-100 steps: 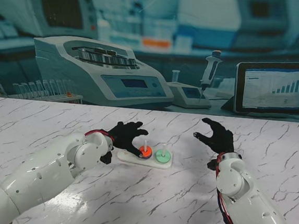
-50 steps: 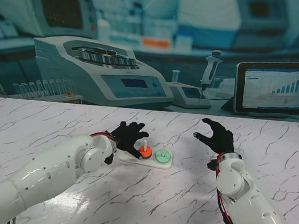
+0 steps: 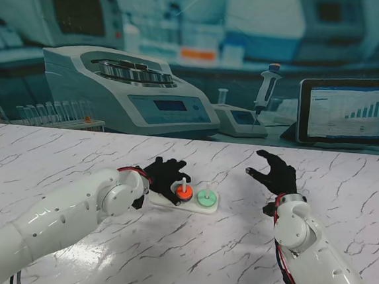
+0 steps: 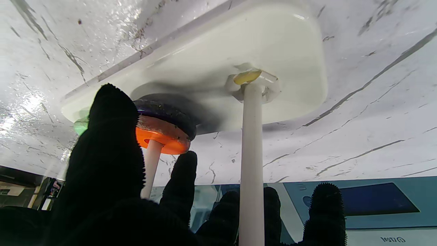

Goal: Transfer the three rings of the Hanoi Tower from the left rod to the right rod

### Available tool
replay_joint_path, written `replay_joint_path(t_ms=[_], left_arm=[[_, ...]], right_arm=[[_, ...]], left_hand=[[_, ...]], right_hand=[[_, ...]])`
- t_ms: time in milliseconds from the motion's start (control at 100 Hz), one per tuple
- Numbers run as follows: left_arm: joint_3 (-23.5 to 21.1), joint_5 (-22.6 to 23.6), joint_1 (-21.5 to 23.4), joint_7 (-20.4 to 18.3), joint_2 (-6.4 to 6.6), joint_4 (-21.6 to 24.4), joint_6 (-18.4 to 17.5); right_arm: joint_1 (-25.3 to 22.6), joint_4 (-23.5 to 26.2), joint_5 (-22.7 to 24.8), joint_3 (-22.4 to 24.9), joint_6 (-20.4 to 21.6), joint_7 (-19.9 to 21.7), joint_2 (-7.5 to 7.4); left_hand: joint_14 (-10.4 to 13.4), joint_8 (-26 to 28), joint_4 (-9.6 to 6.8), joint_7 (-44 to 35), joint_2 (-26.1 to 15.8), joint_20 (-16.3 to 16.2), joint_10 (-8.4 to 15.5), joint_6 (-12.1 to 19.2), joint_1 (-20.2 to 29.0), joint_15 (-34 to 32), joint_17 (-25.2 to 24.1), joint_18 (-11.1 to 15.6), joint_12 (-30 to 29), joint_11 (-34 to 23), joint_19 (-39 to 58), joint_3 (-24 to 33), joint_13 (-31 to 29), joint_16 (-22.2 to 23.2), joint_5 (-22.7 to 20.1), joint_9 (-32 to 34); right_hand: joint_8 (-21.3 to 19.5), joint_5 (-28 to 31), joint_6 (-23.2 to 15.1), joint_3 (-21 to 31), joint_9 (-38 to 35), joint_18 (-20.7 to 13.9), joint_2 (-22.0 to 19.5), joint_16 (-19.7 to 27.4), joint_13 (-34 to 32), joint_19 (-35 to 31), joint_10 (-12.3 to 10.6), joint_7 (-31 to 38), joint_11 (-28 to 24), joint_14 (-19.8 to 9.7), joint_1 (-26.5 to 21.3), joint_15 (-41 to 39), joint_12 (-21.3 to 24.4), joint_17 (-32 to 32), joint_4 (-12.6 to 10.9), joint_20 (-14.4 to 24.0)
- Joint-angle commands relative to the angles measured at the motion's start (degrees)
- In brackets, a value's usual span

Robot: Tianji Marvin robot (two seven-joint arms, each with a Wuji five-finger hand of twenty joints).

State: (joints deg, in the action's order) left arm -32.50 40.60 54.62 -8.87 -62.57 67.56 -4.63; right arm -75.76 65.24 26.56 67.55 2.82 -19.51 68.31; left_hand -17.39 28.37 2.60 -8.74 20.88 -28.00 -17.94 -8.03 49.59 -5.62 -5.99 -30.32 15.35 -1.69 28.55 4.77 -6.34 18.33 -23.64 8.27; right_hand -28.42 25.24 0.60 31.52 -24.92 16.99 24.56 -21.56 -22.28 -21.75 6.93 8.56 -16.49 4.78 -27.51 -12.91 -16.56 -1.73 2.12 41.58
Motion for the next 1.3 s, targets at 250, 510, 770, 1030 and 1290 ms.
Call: replay_joint_path(t_ms=[250, 510, 770, 1030, 1290], left_arm=[[1.43, -0.22, -0.67, 0.99, -0.75, -1.38, -2.05], [1.78, -0.48, -0.60, 3.93, -1.55, -3.04, -2.53], [0.98, -0.31, -0.03, 6.01, -1.92, -3.59, -2.91], [-1.46, -0.53, 1.28, 6.91, -1.86, -2.88, -3.73], [-5.67, 0.45, 3.35, 5.90, -1.08, 1.07, -3.71]], right_arm=[[-0.36, 0.06, -0.20, -0.15, -0.10, -0.24, 0.53], [-0.36, 0.01, -0.19, -0.17, -0.15, -0.25, 0.53], [-0.34, -0.01, -0.21, -0.16, -0.20, -0.24, 0.53], [-0.26, -0.13, -0.21, -0.24, -0.04, -0.18, 0.52], [-0.14, -0.26, -0.25, -0.36, 0.10, -0.13, 0.52]], left_hand=[[0.19, 1.57, -1.17, -0.40, 0.68, 0.37, 1.72, 5.77, 3.52, 0.34, -0.04, -0.47, -0.02, 0.05, -0.63, 0.43, 1.10, 0.07, -0.46, -0.03], [1.04, 6.36, -1.01, -6.25, -0.12, -0.57, 4.03, 11.72, 5.76, -0.51, 0.54, -0.17, 0.44, -0.89, 1.56, 2.79, -0.70, 0.73, -4.75, 2.58], [1.59, 9.86, -0.76, -16.59, -3.42, -0.68, 5.25, 15.08, 9.00, -0.98, 1.05, 0.03, 0.86, -1.99, 2.77, -0.31, -2.39, 1.09, -6.74, 6.87], [1.87, 8.78, -0.14, -21.96, -2.12, -1.24, 7.85, 16.69, 13.07, -1.46, 2.14, -0.18, 0.97, -2.98, 4.19, -3.89, -4.62, 1.26, -8.98, 11.28], [1.52, 6.30, 0.56, -22.01, -2.22, -1.78, 8.14, 15.83, 13.37, -1.64, 2.86, -0.87, 0.95, -3.24, 5.28, -5.07, -6.07, 1.25, -10.60, 13.63]], right_hand=[[0.59, 0.99, -0.30, -0.98, -0.52, -0.72, -0.31, -0.85, -0.32, -0.37, -0.04, 0.75, -0.55, 0.31, -0.67, -0.70, 0.17, 0.35, -1.42, 0.95], [0.62, 0.80, -0.40, -1.06, -0.39, -0.69, -0.56, -0.77, -0.22, -0.36, -0.12, 0.68, -0.57, 0.15, -0.61, -0.69, 0.22, 0.36, -1.42, 0.94], [0.68, 0.60, -0.53, -1.14, -0.33, -0.59, -0.93, -0.70, -0.28, -0.40, -0.38, 0.57, -0.32, 0.09, -0.40, -0.46, 0.32, 0.35, -1.44, 0.98], [0.69, 0.57, -0.44, -1.19, -0.42, -0.54, -0.93, -0.77, -0.54, -0.44, -0.28, 0.53, -0.12, 0.27, -0.31, -0.40, 0.31, 0.42, -1.45, 1.05], [0.63, 0.90, -0.16, -1.12, -0.49, -0.66, -0.49, -0.84, -0.51, -0.42, -0.17, 0.71, -0.26, 0.25, -0.57, -0.58, 0.22, 0.40, -1.45, 1.04]])
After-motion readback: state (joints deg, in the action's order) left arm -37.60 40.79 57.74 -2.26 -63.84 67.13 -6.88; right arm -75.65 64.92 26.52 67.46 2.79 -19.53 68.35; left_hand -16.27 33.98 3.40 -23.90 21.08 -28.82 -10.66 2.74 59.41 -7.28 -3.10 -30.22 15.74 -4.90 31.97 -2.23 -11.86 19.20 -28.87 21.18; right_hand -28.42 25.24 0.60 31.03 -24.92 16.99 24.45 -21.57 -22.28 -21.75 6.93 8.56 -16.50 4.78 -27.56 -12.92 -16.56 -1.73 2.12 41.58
